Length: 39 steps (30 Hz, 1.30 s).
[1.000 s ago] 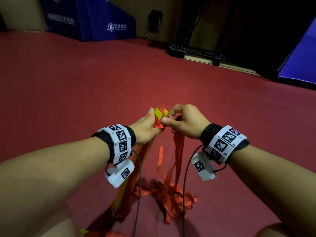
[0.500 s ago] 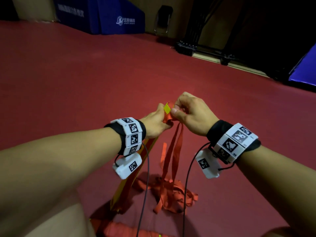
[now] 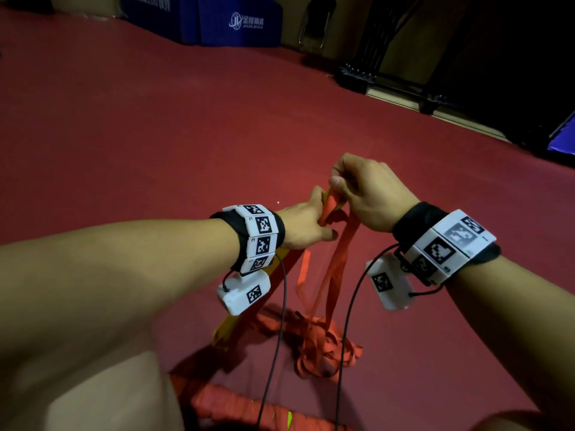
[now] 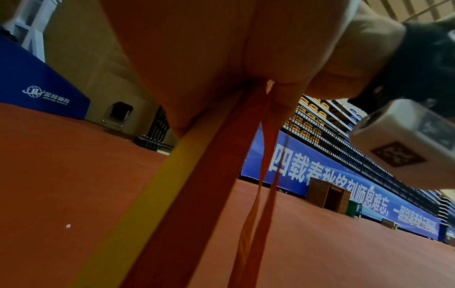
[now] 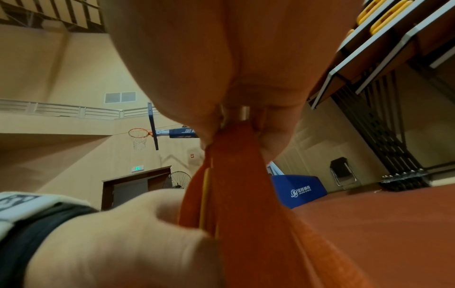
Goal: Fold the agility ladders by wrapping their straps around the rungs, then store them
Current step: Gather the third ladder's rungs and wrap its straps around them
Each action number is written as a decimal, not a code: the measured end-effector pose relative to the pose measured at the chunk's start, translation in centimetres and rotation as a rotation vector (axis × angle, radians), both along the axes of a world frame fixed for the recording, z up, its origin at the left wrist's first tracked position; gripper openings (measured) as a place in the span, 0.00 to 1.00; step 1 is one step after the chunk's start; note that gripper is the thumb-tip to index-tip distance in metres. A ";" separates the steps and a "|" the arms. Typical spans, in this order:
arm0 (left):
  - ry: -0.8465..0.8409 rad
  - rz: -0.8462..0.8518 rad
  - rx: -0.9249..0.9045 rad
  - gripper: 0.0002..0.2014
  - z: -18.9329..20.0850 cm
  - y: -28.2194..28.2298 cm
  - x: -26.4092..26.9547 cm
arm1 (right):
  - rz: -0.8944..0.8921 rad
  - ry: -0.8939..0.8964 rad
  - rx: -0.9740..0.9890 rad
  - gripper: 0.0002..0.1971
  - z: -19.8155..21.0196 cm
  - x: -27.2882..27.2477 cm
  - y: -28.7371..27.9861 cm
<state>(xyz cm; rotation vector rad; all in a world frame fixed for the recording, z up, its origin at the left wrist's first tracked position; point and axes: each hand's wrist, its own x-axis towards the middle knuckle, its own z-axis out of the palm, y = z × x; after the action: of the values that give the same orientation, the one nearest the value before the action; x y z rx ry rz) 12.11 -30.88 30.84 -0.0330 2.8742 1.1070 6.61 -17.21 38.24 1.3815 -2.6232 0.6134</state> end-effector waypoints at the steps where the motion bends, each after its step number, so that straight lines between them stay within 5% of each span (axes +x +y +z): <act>1: 0.015 -0.025 0.028 0.33 -0.1 0.0 0.0 | 0.007 -0.019 -0.009 0.06 0.0 0.0 0.1; 11: 0.094 -0.051 0.102 0.16 -0.6 0.5 0.3 | -0.056 -0.084 -0.053 0.07 -0.6 -1.0 0.9; 22: 0.102 0.140 0.295 0.20 1.2 0.6 0.3 | -0.046 -0.424 -0.230 0.14 -1.1 -1.5 1.7; 27: 0.172 0.121 0.472 0.32 1.9 -0.2 0.5 | 0.056 -0.454 -0.257 0.12 -1.6 -2.0 1.8; 31: 0.220 0.134 0.643 0.18 2.5 -0.1 0.7 | 0.017 -0.420 -0.250 0.21 -2.4 -2.2 1.2; 35: 0.254 0.203 0.713 0.09 3.0 -0.4 0.8 | -0.062 -0.317 -0.475 0.11 -2.4 -1.3 0.8; 39: 0.269 0.231 0.741 0.09 2.8 -0.8 0.6 | 0.038 -0.290 -0.396 0.17 -2.9 0.0 0.4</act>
<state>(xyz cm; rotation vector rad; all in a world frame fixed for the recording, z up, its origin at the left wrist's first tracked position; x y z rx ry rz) 12.74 -31.69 33.69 -0.1948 2.5008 2.2993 6.56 -16.83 35.35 1.2987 -2.4838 1.3440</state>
